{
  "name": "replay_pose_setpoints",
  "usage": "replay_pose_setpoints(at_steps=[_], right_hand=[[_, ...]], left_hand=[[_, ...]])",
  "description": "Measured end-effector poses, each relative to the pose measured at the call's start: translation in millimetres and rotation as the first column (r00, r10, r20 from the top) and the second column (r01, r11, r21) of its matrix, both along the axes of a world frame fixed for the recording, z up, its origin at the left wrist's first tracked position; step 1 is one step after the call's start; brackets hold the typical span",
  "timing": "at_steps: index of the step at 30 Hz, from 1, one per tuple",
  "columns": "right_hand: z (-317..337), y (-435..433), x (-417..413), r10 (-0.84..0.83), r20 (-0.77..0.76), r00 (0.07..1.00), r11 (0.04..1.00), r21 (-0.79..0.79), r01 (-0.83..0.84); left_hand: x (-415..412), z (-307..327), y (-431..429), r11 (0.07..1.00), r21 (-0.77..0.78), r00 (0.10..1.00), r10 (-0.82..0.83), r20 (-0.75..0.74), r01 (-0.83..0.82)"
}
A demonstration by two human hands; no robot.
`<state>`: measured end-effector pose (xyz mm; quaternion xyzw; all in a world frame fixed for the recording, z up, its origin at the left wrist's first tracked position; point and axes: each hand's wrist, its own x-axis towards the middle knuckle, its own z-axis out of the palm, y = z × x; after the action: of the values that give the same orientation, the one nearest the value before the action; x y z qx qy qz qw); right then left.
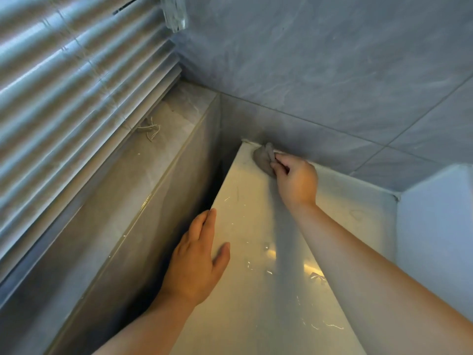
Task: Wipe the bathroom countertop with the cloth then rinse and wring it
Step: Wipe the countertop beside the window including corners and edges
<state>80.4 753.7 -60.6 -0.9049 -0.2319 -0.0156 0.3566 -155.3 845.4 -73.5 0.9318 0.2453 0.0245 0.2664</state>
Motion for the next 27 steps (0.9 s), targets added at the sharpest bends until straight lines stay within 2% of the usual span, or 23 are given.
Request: replay_pose_setpoints(at_steps=[6, 8, 11, 14, 18, 21, 23, 27], right_hand=[[-2.2, -30.7, -56.8, 0.150, 0.006, 0.989, 0.988, 0.023, -0.150], [1.0, -35.8, -71.3, 0.164, -0.056, 0.985, 0.986, 0.036, -0.163], [18.1, -31.4, -72.6, 0.144, -0.173, 0.974, 0.984, 0.128, -0.123], [36.8, -15.9, -50.6, 0.061, -0.086, 0.994, 0.977, 0.211, -0.041], [38.2, 22.7, -6.2, 0.075, 0.086, 0.993, 0.991, 0.105, -0.084], [27.6, 47.7, 10.2, 0.120, 0.094, 0.988, 0.993, -0.007, -0.120], [16.6, 57.0, 6.9, 0.155, 0.047, 0.987, 0.986, -0.072, -0.151], [0.4, 59.7, 0.0, 0.056, -0.042, 0.998, 0.996, 0.074, -0.053]], left_hand=[[-0.5, 2.0, -0.6, 1.000, -0.009, 1.000, -0.003, -0.002, 0.003], [0.0, 1.6, -0.4, 1.000, -0.007, 1.000, 0.006, -0.003, -0.006], [-0.4, 0.4, -1.0, 1.000, -0.011, 1.000, 0.018, 0.001, -0.018], [-0.6, 0.8, -1.1, 1.000, -0.016, 1.000, 0.020, 0.009, -0.020], [-1.7, 1.4, -0.7, 1.000, -0.024, 1.000, 0.017, 0.008, -0.017], [-0.9, 1.3, -0.5, 0.999, -0.027, 1.000, 0.018, 0.020, -0.018], [-0.9, -0.1, -0.8, 0.999, -0.033, 0.999, 0.022, 0.026, -0.021], [-0.7, -1.4, -0.6, 0.999, -0.041, 0.999, 0.028, 0.033, -0.026]])
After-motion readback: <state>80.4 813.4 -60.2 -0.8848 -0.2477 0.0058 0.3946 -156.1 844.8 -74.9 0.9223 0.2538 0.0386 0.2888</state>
